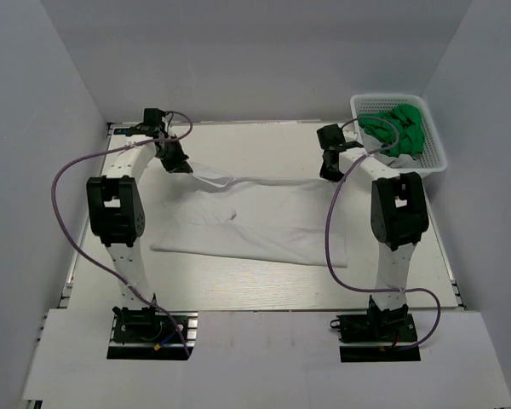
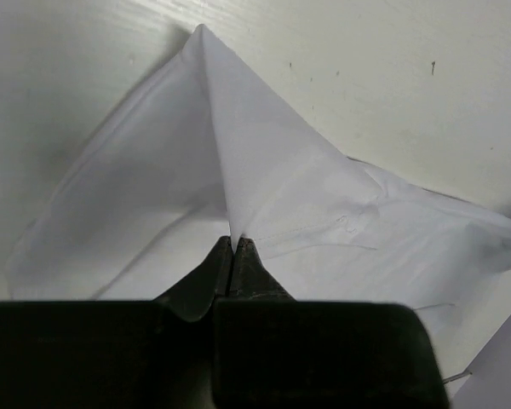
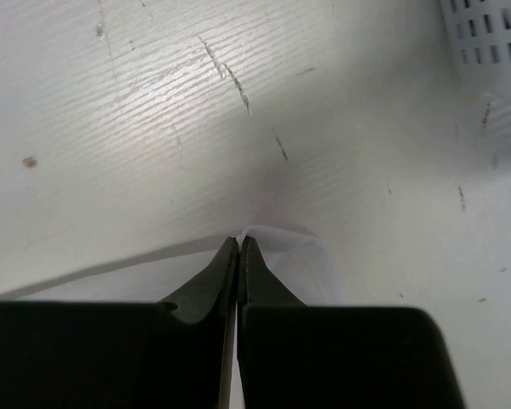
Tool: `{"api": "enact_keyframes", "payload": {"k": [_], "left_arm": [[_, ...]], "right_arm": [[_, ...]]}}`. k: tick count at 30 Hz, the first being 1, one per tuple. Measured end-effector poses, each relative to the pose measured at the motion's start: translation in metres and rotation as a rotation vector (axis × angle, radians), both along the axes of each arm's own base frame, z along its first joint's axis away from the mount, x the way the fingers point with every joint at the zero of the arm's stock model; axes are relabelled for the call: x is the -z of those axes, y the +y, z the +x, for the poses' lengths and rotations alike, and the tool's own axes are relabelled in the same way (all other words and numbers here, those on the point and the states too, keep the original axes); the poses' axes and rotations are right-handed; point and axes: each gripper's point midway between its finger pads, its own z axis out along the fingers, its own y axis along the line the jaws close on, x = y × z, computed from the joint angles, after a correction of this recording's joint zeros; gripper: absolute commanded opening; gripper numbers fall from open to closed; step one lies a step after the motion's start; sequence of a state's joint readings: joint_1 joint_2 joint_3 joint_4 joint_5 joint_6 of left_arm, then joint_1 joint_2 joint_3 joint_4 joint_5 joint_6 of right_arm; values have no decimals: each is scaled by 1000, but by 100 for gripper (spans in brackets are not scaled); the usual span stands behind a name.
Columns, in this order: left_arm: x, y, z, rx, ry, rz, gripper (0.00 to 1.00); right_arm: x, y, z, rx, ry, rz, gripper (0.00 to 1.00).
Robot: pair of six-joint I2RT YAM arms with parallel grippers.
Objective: Fold and stack the t-shirts
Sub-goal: Grap the side of the flattened tshirt furthest away from the robot with both arms, then fold the other side of the tshirt into a rectangle
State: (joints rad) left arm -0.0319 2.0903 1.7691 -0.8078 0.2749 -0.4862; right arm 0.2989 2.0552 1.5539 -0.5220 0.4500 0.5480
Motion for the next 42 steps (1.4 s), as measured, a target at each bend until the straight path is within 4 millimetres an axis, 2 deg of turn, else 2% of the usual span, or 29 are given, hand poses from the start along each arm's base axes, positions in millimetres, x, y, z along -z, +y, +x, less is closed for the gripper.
{"api": "enact_keyframes", "payload": {"k": [6,11,20,25,29,30,31,32,34,35,36,38,39,42], "left_arm": [[-36,11,-40,-48,-43,44,0],[-47,18,-79,-88,-42,64,0],[-23,22,-145,-132,50,72,0],[-18,24,-174,-153,53,71,0],[-5,24,-194,-170,72,67,0],[0,25,-200,-178,83,68,0],[6,25,-205,-185,94,69,4],[13,26,-212,-192,115,73,31],[25,28,-225,-198,159,88,80],[29,30,-230,-205,179,96,99],[33,32,-237,-224,208,108,100],[33,36,-242,-236,229,129,100],[33,38,-245,-243,239,141,100],[21,43,-247,-249,241,168,100]], "right_arm": [[-30,3,-14,-53,-66,8,0],[-32,5,-24,-80,-74,12,0],[-23,8,-57,-118,-45,19,0],[-25,8,-70,-129,-54,36,0],[-16,9,-82,-142,-41,50,0],[-13,10,-86,-145,-31,51,6],[-8,9,-91,-145,-19,52,18],[-4,9,-94,-147,-10,52,46],[6,7,-105,-132,19,50,59],[10,5,-110,-126,35,45,67],[12,2,-117,-114,50,40,69],[11,-6,-129,-91,65,25,79],[8,-10,-135,-71,65,19,89],[-14,-20,-147,-38,19,12,90]]}}
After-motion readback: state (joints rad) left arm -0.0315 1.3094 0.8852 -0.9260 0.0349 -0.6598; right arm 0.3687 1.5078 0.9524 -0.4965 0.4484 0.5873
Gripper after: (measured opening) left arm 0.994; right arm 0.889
